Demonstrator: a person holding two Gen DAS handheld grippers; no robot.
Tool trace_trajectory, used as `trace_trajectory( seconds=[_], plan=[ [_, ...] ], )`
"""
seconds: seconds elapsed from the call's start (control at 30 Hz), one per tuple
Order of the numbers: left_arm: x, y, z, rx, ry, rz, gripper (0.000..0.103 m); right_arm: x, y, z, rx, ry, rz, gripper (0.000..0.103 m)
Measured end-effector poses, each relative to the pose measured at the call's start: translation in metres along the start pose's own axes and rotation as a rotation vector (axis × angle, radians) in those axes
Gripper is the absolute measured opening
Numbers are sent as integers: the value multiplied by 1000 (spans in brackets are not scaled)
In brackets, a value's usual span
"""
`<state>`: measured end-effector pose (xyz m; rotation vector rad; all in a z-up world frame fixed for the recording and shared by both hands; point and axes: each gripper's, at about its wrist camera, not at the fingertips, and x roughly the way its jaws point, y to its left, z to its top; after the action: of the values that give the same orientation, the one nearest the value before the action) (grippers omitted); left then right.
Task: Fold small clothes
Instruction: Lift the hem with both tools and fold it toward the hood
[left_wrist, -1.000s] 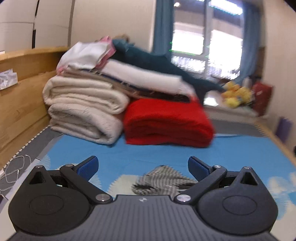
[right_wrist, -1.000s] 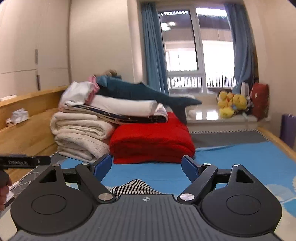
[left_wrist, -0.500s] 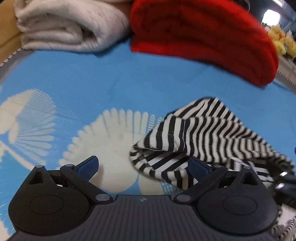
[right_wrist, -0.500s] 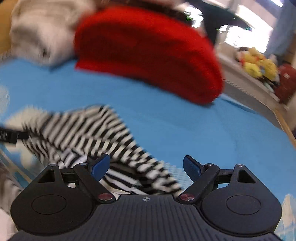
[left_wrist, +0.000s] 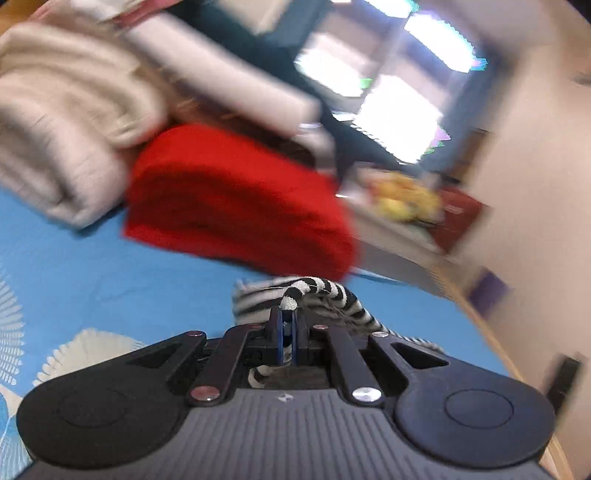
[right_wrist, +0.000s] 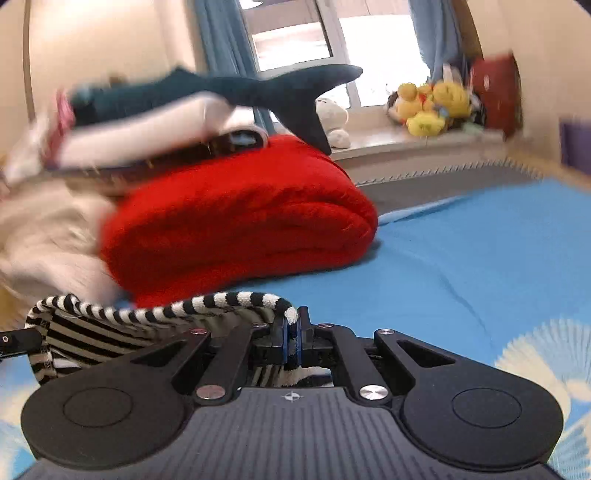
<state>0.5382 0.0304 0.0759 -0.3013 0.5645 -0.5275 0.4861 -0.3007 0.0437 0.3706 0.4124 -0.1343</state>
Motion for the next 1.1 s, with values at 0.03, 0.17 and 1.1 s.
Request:
trace_trajectory(
  seconds=[0.03, 0.17, 1.1],
  plan=[
    [-22, -10, -14, 44, 16, -36, 4, -24, -12, -6, -2, 9, 44, 3],
    [-92, -30, -110, 204, 172, -76, 8, -104, -42, -55, -118, 111, 142, 5],
    [58, 25, -222, 349, 304, 233, 90, -58, 22, -216, -575, 272, 172, 20]
  ],
)
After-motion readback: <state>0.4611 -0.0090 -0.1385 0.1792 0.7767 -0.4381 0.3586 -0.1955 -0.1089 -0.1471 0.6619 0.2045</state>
